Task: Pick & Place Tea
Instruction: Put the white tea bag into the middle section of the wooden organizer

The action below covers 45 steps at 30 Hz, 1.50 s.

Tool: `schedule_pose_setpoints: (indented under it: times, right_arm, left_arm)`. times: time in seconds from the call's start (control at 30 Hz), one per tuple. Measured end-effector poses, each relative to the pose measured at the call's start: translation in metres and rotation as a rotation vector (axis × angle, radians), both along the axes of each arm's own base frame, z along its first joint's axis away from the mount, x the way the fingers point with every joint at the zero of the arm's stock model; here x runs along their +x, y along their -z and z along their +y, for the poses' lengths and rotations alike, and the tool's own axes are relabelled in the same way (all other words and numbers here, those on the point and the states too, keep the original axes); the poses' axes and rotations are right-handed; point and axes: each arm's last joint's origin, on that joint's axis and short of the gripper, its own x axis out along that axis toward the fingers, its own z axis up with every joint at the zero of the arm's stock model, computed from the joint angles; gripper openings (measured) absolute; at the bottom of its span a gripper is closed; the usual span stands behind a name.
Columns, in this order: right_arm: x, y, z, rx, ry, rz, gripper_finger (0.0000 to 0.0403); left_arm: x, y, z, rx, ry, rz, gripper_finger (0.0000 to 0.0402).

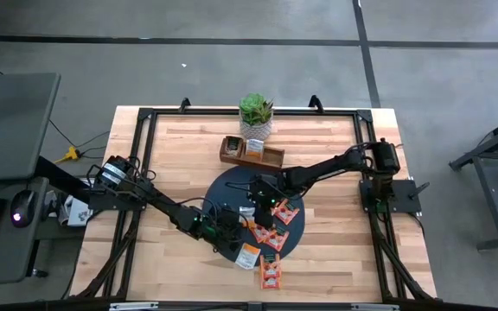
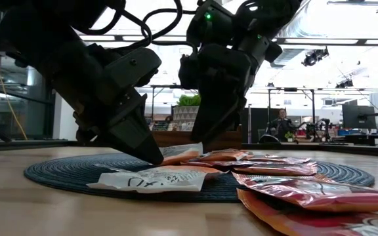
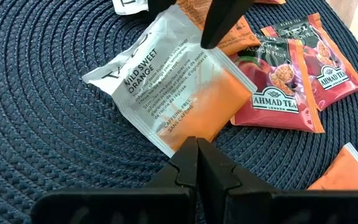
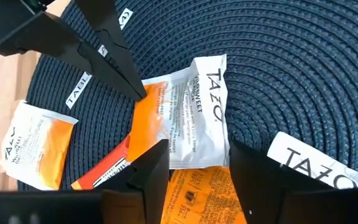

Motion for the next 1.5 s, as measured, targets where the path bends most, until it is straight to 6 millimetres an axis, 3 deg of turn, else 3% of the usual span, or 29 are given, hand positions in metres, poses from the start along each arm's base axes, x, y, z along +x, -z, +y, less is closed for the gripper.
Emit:
schedule_pose_setpoints:
  times: [0.5, 0.87, 1.23, 1.5]
  right_arm:
    - [0.000, 0.000, 0.000, -0.018, 0.005, -0.004, 0.0007]
    - [0.001, -0.001, 0.000, -0.035, -0.011, -0.021, 0.0002]
    - [0.001, -0.003, 0.000, -0.088, 0.007, -0.037, 0.0001]
    - [-0.005, -0.034, -0.004, -0.256, 0.086, -0.115, 0.0000]
  left_arm:
    - [0.000, 0.000, 0.000, 0.001, -0.002, 0.000, 0.0000]
    - [-0.001, -0.009, 0.000, -0.026, 0.018, -0.016, 0.0000]
    - [-0.007, -0.041, 0.003, -0.005, 0.082, -0.055, 0.0000]
    - [-0.016, -0.056, 0.008, 0.039, 0.084, -0.044, 0.0000]
